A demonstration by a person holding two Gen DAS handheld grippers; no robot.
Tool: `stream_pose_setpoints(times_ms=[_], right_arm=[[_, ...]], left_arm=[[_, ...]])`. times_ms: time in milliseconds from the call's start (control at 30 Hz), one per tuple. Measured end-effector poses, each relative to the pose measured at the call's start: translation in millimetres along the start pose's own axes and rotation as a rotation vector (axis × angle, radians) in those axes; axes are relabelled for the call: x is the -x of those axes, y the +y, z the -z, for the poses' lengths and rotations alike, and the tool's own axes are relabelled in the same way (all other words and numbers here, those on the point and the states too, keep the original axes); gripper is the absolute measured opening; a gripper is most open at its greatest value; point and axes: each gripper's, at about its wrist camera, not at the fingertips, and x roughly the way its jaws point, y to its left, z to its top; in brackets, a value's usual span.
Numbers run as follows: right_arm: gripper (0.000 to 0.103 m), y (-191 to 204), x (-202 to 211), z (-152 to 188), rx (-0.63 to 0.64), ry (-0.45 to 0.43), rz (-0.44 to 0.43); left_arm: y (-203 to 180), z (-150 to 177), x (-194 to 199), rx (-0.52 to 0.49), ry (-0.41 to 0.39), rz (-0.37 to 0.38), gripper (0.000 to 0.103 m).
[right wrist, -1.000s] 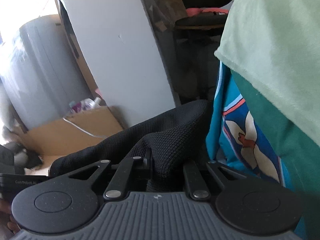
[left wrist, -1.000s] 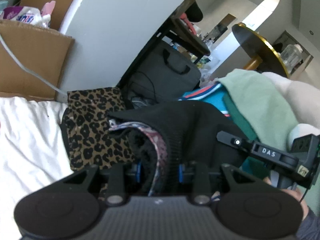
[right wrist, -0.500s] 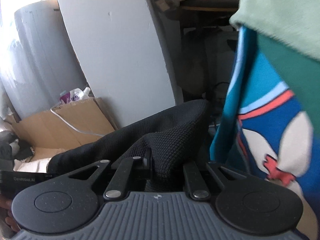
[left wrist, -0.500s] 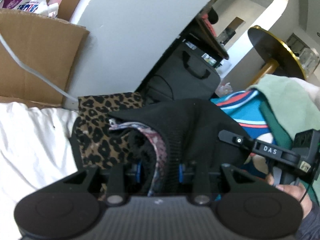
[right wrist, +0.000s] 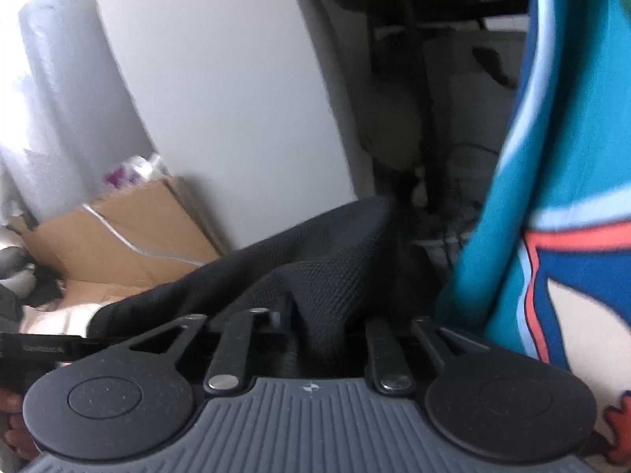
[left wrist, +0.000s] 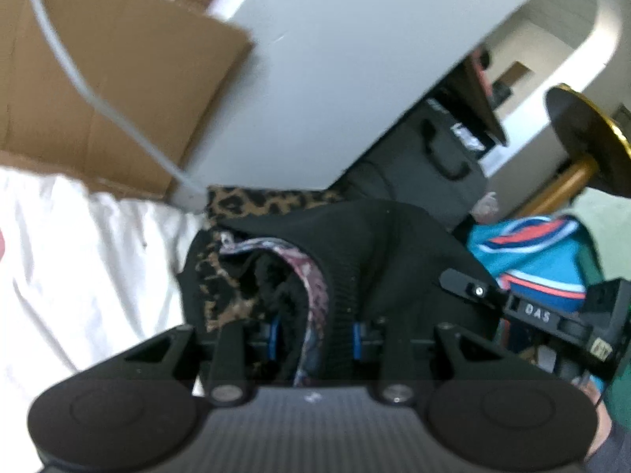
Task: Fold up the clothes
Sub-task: 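Lower the folded shorts onto the pile beside the teal blanket with both grippers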
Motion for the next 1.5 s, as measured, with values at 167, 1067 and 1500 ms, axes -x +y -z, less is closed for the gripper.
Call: stream_pose_setpoints(times_ms=[167, 1067, 1500], right_arm=[[0.048, 6, -21, 15, 0.088, 0.073, 0.165], [0.060, 39, -12, 94, -0.130, 0.026, 0.109], [0.059, -1, 0, 96, -0.213, -0.003, 0.269]], left_arm=[[6, -2, -16, 0.004, 0.023, -0.023, 0.039], [38, -62, -47, 0.183, 0.005, 0.045, 0.011], [38, -96, -13, 0.018, -0.121, -0.246, 0.010]])
